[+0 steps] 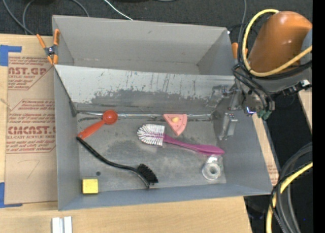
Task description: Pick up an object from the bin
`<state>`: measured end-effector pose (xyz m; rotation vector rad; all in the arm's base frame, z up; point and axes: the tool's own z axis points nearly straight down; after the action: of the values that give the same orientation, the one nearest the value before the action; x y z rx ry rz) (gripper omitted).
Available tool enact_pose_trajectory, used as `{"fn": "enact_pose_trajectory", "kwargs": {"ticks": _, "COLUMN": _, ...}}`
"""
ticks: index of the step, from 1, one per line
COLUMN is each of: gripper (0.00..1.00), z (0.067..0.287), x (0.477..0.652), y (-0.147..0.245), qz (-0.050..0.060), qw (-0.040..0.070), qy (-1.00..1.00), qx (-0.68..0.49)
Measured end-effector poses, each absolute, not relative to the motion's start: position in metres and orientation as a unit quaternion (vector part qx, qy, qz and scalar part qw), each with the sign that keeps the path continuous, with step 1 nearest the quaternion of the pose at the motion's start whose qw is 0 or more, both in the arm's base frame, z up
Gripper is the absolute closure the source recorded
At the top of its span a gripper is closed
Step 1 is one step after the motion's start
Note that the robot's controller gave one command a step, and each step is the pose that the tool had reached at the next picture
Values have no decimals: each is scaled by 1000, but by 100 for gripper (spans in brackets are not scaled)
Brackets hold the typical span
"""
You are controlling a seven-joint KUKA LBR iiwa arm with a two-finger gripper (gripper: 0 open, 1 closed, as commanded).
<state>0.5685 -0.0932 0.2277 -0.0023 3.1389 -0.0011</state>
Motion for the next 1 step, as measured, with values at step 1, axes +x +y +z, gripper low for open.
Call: {"fn": "enact_pose_trajectory", "kwargs": {"ticks": 1, "gripper": 0, "z": 228, "x": 569, "y": -93, "qz": 0, "qw": 1, "qy": 1000, "qx": -1}}
